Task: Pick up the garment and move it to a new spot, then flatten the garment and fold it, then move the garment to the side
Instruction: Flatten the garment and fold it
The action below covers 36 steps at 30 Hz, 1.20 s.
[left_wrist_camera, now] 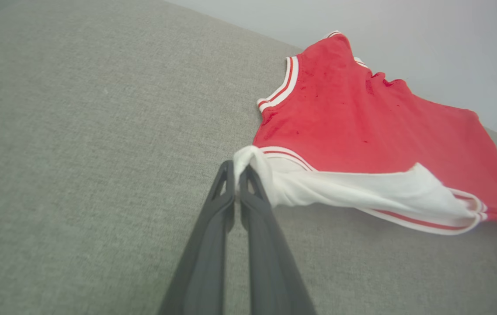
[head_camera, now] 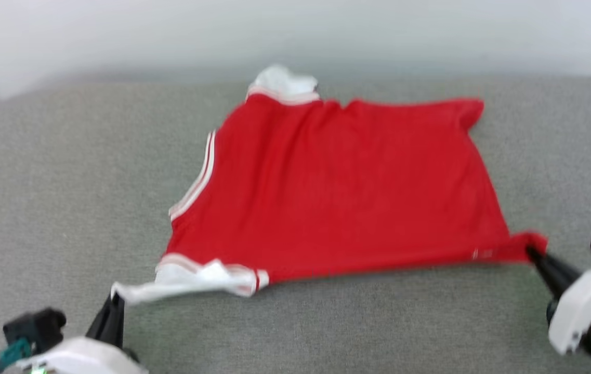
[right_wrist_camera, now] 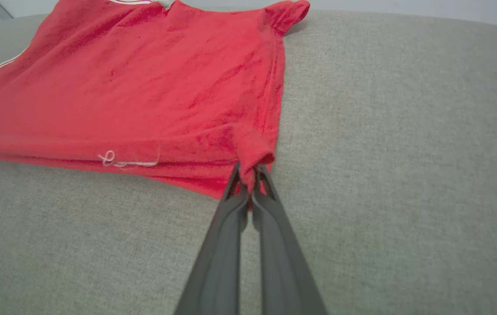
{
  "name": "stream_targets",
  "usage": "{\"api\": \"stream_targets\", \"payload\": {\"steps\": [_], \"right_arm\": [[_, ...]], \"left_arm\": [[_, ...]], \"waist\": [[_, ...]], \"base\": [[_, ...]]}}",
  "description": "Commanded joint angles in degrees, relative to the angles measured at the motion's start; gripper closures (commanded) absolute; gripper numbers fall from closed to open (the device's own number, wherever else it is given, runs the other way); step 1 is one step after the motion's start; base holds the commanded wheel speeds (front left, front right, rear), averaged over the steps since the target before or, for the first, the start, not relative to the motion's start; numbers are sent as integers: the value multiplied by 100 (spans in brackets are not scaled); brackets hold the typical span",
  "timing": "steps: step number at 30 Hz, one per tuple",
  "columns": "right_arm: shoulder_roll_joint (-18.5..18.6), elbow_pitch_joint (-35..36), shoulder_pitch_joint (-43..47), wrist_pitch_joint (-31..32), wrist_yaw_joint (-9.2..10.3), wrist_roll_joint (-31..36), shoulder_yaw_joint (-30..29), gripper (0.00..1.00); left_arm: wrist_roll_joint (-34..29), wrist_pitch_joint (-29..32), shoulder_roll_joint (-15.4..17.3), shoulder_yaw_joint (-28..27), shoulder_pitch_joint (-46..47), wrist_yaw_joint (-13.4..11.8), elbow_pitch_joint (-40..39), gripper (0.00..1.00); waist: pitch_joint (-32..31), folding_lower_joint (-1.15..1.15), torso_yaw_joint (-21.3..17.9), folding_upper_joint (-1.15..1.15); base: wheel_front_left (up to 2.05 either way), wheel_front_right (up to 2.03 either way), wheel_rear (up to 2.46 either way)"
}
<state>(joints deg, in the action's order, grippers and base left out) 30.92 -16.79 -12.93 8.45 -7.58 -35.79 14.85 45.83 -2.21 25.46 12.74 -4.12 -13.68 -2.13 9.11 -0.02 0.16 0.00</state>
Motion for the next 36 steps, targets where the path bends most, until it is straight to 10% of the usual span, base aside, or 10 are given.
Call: {"api": "stream_targets", "payload": {"steps": [1, 14, 36], "right_arm": [[-56, 164, 376, 92, 15, 108, -207, 100], [-906, 1823, 1861, 1652, 13, 598, -1399, 100], [-813, 532, -816, 2081, 10, 686, -692, 100]], "left_arm": [[41, 90, 122, -93, -293, -159, -151, 100], [162, 704, 439, -102, -857, -463, -1362, 100], [50, 642, -278, 611, 2565, 703, 1258, 100]], "waist": [[-258, 2, 43, 0], [-446, 2, 77, 0], [1125, 2, 4, 0]], "base": [[0, 0, 0], [0, 0, 0], [0, 0, 0]]}}
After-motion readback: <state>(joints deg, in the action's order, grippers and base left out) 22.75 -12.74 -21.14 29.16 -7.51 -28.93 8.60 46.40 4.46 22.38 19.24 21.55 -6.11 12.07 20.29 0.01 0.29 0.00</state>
